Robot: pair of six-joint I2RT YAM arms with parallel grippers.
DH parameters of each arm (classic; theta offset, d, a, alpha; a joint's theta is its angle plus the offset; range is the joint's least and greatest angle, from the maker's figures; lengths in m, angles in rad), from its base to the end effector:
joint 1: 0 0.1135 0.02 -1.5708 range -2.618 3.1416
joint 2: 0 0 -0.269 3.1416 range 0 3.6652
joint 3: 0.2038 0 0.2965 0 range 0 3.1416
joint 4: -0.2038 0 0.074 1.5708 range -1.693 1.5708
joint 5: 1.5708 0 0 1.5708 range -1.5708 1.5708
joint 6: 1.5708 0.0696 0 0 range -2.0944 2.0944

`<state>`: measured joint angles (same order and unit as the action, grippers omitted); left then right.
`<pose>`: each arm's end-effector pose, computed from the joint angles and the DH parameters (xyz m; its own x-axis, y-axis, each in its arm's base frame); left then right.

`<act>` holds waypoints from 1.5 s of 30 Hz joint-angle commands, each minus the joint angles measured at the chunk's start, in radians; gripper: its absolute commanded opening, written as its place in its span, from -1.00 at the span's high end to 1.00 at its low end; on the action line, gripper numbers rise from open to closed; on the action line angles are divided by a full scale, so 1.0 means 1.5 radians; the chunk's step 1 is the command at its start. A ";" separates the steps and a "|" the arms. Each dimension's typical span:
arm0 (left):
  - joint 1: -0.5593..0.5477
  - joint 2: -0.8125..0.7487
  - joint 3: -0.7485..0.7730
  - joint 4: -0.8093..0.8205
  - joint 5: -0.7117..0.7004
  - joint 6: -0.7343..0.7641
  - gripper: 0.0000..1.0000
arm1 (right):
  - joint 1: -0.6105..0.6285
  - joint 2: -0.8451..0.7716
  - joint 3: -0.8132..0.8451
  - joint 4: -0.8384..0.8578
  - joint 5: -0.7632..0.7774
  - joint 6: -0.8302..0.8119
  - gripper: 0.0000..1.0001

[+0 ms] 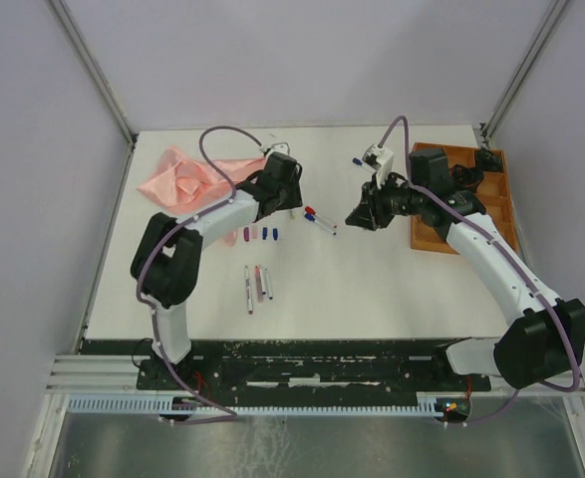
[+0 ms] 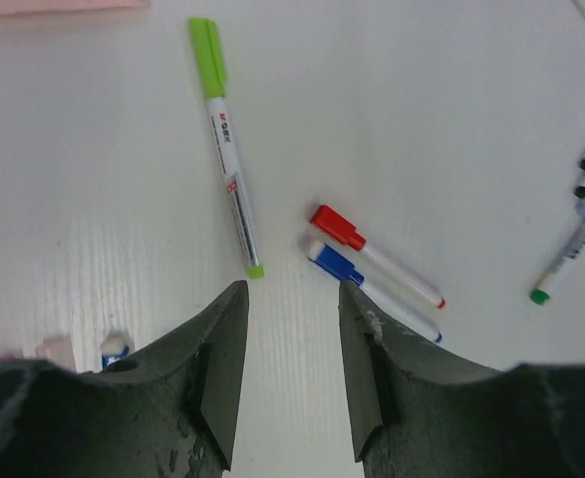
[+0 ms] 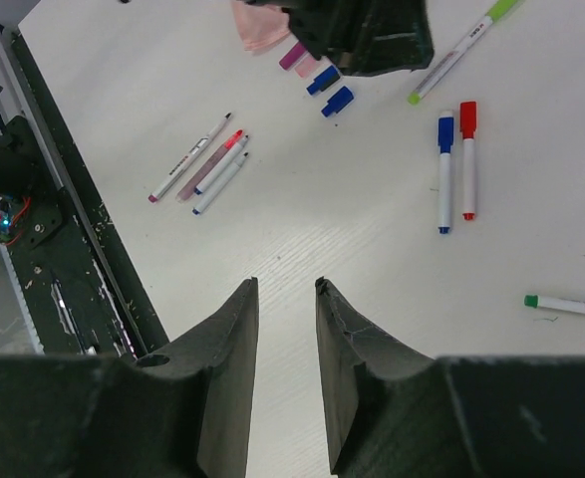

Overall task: Open the pen caps
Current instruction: Pick up the pen from the center of the board.

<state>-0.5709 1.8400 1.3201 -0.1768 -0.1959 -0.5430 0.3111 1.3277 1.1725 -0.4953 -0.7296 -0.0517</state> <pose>0.4133 -0.2493 0.1893 -0.6712 -0.1712 -0.7212 0.0673 0.9549 -0.2894 0.3205 0.1518 0.3128 -0.5379 -0.2134 -0.8156 -0.7620 0.5370 0.3620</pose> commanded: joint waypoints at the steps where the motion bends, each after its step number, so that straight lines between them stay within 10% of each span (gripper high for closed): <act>1: 0.003 0.108 0.165 -0.156 -0.069 0.047 0.04 | -0.002 -0.008 0.018 0.004 -0.021 -0.016 0.27; 10: 0.004 0.287 0.413 -0.298 -0.140 0.077 0.24 | -0.003 -0.009 0.017 0.005 -0.022 -0.019 0.27; 30: 0.015 0.359 0.440 -0.299 -0.113 0.087 0.27 | -0.003 0.001 0.015 0.006 -0.031 -0.019 0.27; 45: 0.022 0.331 0.422 -0.302 -0.099 0.091 0.89 | -0.003 0.007 0.013 0.009 -0.049 -0.014 0.27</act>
<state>-0.5461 2.3669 1.9499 -0.6266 -0.3561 -0.4538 0.3111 1.3346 1.1725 -0.5026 -0.7681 -0.0685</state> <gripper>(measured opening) 0.178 0.365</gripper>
